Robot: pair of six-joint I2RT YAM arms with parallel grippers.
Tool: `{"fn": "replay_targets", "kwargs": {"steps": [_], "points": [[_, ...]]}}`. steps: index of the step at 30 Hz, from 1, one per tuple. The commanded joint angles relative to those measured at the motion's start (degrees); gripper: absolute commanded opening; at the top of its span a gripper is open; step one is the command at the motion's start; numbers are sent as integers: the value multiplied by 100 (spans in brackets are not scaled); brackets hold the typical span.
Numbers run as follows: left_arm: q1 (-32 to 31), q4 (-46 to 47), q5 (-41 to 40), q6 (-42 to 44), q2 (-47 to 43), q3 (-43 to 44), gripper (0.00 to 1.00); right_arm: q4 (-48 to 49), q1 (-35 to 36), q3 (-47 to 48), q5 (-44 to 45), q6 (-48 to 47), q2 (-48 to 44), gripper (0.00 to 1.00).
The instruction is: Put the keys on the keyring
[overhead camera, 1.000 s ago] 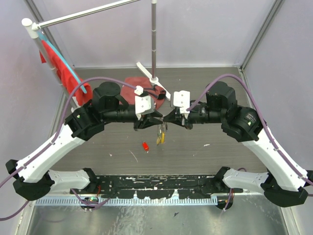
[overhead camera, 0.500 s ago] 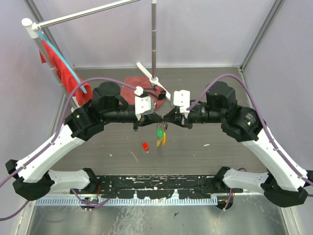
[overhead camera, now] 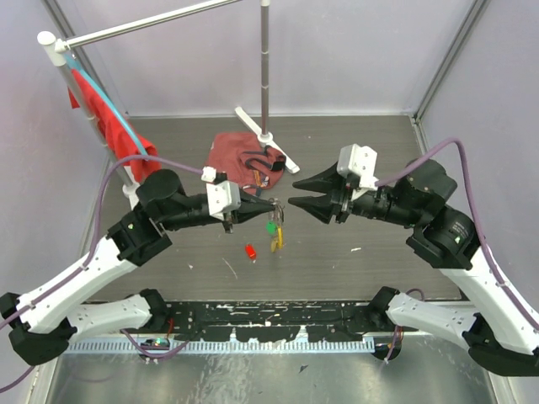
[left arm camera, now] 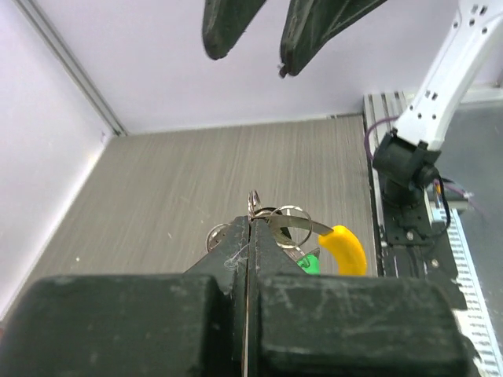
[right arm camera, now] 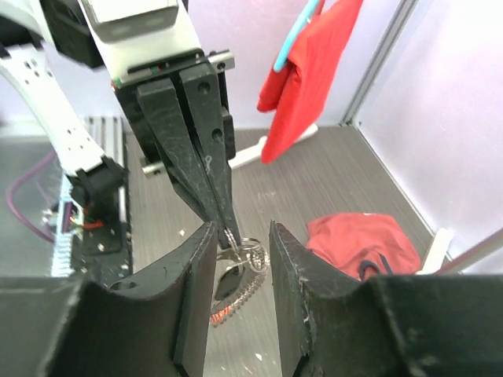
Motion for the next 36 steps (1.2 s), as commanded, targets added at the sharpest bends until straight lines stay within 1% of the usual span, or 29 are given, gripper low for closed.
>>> {"fn": "replay_targets", "kwargs": {"steps": [1, 3, 6, 9, 14, 23, 31, 36], "points": [[0, 2070, -66, -508, -387, -534, 0, 977, 13, -201, -311, 957, -43, 38], [1, 2594, 1, -740, -476, -750, 0, 1053, 17, -277, -578, 918, -66, 37], [0, 3199, 234, -949, -560, -988, 0, 1216, 17, -354, -731, 875, -104, 35], [2, 3519, 287, -1123, -616, -1096, 0, 1331, 8, -325, -847, 960, -80, 35], [1, 3566, 309, -1115, -671, -1130, 0, 1307, 13, -278, -986, 1051, -43, 35], [0, 3525, 395, -1071, -718, -1149, 0, 1290, 12, -290, -942, 1096, -33, 29], [2, 3496, 495, -1037, -728, -1157, 0, 1509, 13, -347, -1014, 1297, 59, 19], [-1, 3482, 521, -996, -733, -1151, 0, 1444, 12, -331, -1079, 1325, 111, 15]]}}
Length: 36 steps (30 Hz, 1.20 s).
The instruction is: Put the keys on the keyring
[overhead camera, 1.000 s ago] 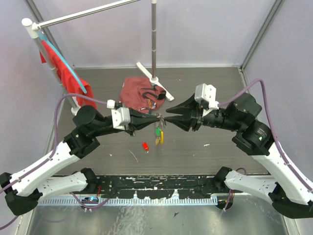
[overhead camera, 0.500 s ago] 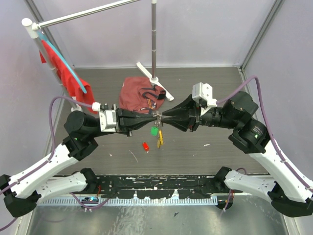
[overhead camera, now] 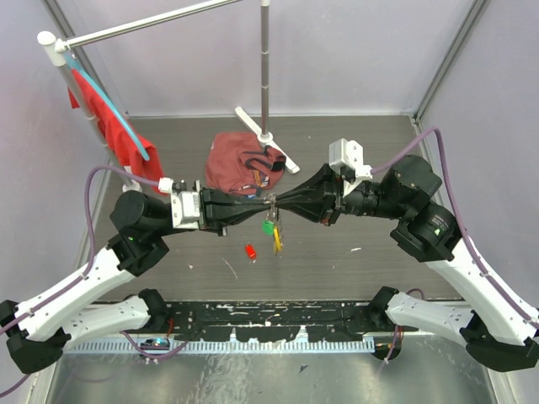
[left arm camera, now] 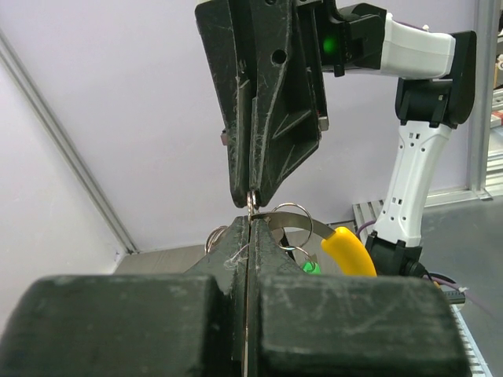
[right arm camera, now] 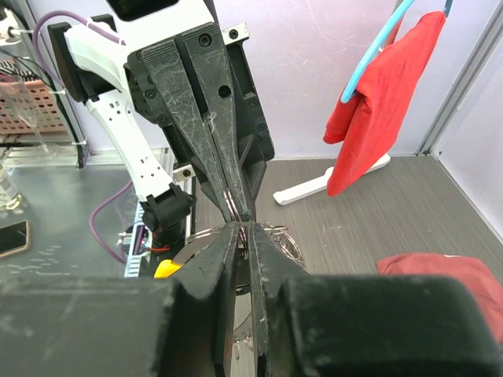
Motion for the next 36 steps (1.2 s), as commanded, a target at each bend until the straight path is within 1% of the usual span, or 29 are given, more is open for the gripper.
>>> {"fn": "replay_targets", "kwargs": {"steps": [1, 3, 7, 10, 17, 22, 28, 31, 33, 36], "points": [[1, 281, 61, 58, -106, -35, 0, 251, 12, 61, -98, 111, 44, 15], [2, 258, 60, 73, -107, -36, 0, 158, 10, 95, -90, 82, 66, 13], [-1, 262, 61, 100, -131, -45, 0, -51, 8, 202, -39, 1, 109, 5], [1, 261, 58, 100, -139, -51, 0, -180, 12, 271, 58, -65, 99, 1], [1, 290, 60, 109, -134, -41, 0, -421, 12, 349, 121, -134, 161, 1], [-5, 302, 69, 113, -116, -28, 0, -691, 12, 397, 100, -250, 278, 7], [-3, 296, 61, 118, -122, -27, 0, -719, 17, 453, 163, -423, 254, 22], [2, 274, 52, 117, -105, -27, 0, -583, 13, 461, 210, -542, 168, 30], [1, 243, 47, 114, -96, -19, 0, -419, 14, 420, 219, -607, 88, 33], [-1, 154, 56, 109, -77, 27, 0, -153, 12, 351, 151, -713, -29, 34]]}}
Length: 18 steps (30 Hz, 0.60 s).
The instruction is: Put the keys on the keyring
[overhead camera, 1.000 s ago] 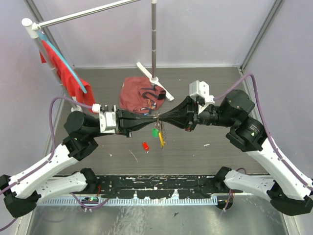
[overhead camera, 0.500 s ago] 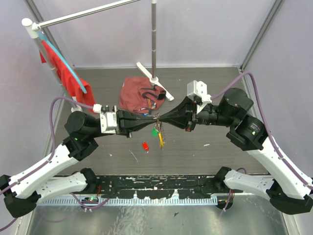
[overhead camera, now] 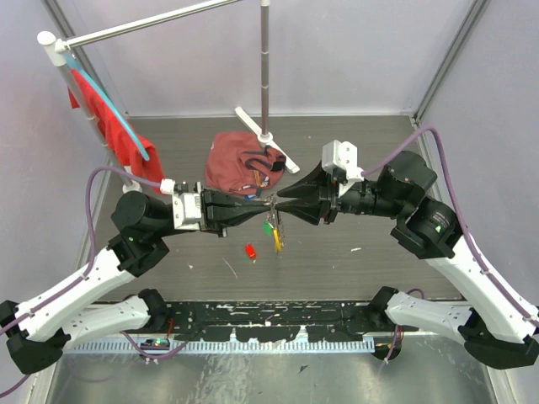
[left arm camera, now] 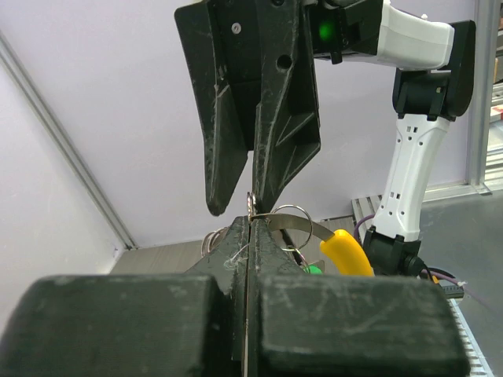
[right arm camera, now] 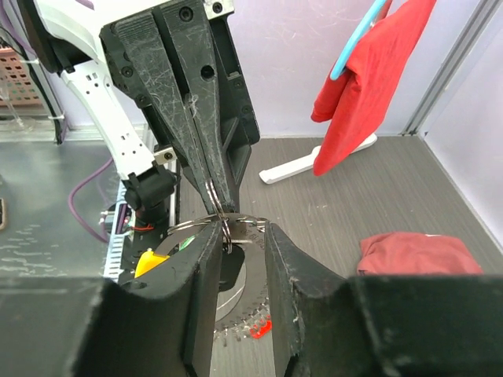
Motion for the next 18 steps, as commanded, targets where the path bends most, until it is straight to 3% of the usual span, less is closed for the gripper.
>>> {"fn": "replay_targets", "kwargs": {"steps": [1, 10, 18], "points": [[-5, 190, 40, 58, -53, 91, 0, 572, 3, 85, -11, -274, -257, 34], [-3, 181, 226, -28, 84, 221, 0, 533, 1, 127, -638, -468, -50, 31], [-3, 217, 345, -40, 98, 249, 0, 335, 8, 105, -674, -600, 39, 31]]}}
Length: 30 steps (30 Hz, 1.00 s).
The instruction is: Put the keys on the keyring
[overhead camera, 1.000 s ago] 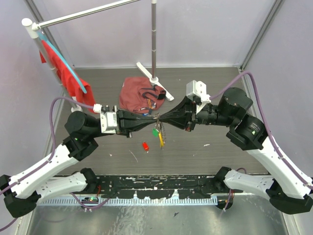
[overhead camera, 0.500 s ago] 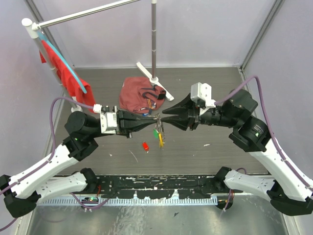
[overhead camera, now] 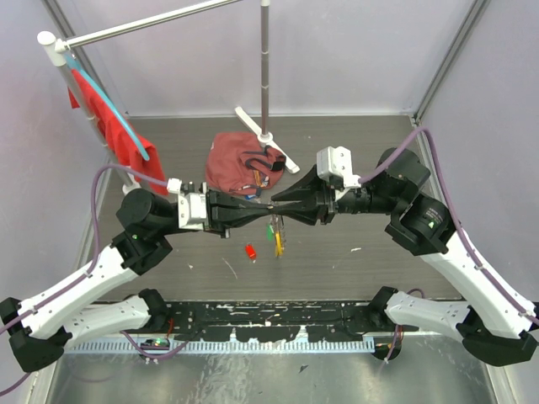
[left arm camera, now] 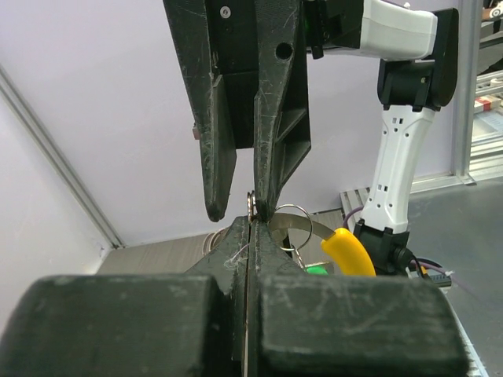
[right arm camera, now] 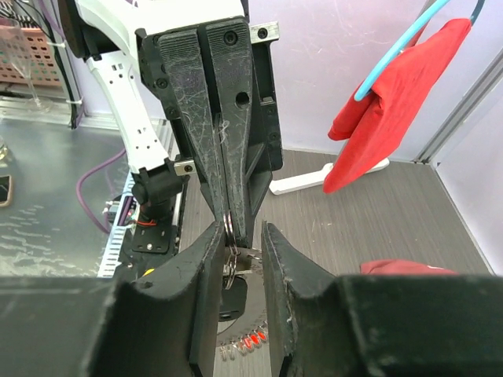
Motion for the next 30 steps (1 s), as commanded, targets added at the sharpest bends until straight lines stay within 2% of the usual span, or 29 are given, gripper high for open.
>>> {"fn": "replay_targets", "kwargs": {"steps": [1, 13, 25, 30], "points": [[-3, 232, 142, -19, -33, 240, 0, 78, 9, 95, -75, -176, -73, 31], [-3, 299, 112, -10, -94, 171, 0, 21, 2, 31, -16, -216, -163, 30], [-3, 293, 79, -1, -86, 170, 0, 1, 1, -25, 21, -241, -163, 22], [-3, 291, 87, 3, -86, 170, 0, -43, 6, -51, 51, -278, -157, 22]]}}
